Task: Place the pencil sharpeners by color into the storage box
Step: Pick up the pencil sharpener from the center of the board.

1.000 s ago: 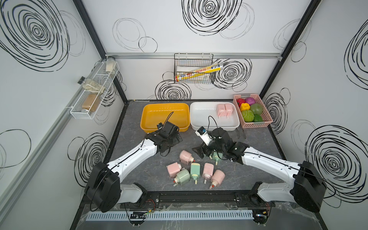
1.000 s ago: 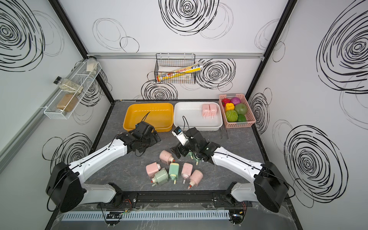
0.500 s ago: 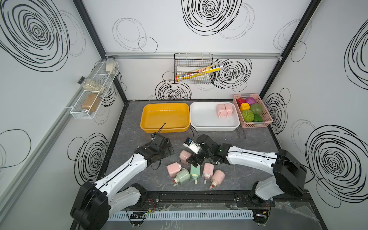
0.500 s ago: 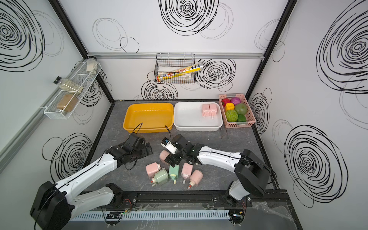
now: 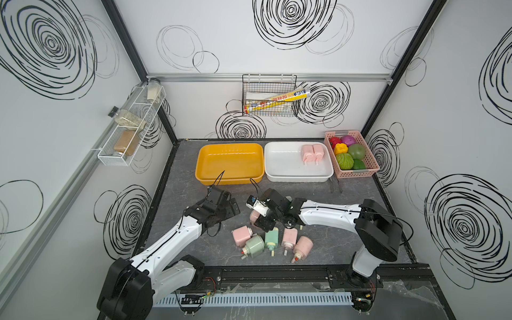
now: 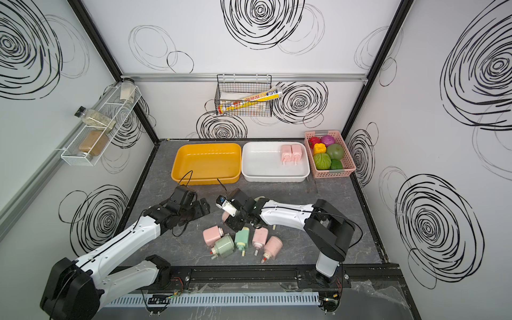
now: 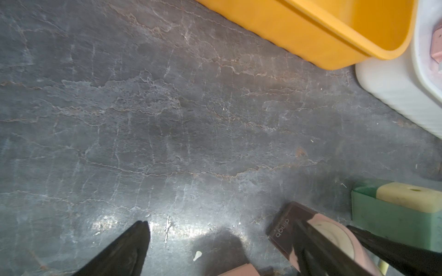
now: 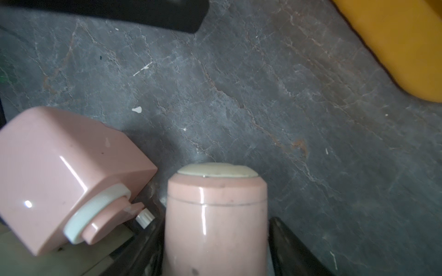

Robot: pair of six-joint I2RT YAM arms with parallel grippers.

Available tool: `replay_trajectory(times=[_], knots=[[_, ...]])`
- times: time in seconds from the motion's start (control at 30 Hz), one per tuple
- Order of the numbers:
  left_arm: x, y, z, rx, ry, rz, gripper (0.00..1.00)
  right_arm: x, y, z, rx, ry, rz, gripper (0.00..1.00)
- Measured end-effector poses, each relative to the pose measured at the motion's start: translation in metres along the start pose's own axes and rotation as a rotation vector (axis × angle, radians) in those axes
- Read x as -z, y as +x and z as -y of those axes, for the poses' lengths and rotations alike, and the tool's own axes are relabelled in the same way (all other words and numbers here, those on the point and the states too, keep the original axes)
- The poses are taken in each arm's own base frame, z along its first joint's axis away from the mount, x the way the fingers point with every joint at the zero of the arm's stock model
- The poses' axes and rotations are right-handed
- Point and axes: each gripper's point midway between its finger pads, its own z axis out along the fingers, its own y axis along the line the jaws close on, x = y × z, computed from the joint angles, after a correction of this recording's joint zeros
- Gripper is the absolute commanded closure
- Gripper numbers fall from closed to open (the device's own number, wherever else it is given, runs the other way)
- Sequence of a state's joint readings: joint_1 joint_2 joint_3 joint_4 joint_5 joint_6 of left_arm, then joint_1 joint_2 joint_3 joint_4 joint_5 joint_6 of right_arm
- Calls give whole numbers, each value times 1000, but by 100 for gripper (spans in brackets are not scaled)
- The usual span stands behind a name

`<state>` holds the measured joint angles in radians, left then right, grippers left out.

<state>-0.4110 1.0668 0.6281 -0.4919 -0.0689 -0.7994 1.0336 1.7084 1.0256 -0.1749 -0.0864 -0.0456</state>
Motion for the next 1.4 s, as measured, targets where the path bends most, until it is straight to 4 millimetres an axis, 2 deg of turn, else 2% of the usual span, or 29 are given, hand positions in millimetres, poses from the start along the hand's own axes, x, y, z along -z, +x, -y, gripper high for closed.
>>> replay_trajectory(times=[0.3,0.6,0.67,0.9,1.03,1.2,1.4], knots=[[0,-1,0,-6,3,1,1,-4,-2,-1,5,-3,-9,54],[0,-3,8,-9,40,6,1,-3,-1,-1,10,-3,-20,88],[0,-4,11,-9,51,10,1,-3,-1,-1,14,-3,-24,100],[1,-6,19,-9,92,14,1,7,-3,6,15,9,-19,100],[2,-9,27,-8,124,22,1,29,-19,14,2,25,49,100],[3,-14,34,0,156,42,1,75,-48,33,-19,67,195,100],[2,-16,49,-14,198,57,1,122,-64,73,-118,166,359,100]])
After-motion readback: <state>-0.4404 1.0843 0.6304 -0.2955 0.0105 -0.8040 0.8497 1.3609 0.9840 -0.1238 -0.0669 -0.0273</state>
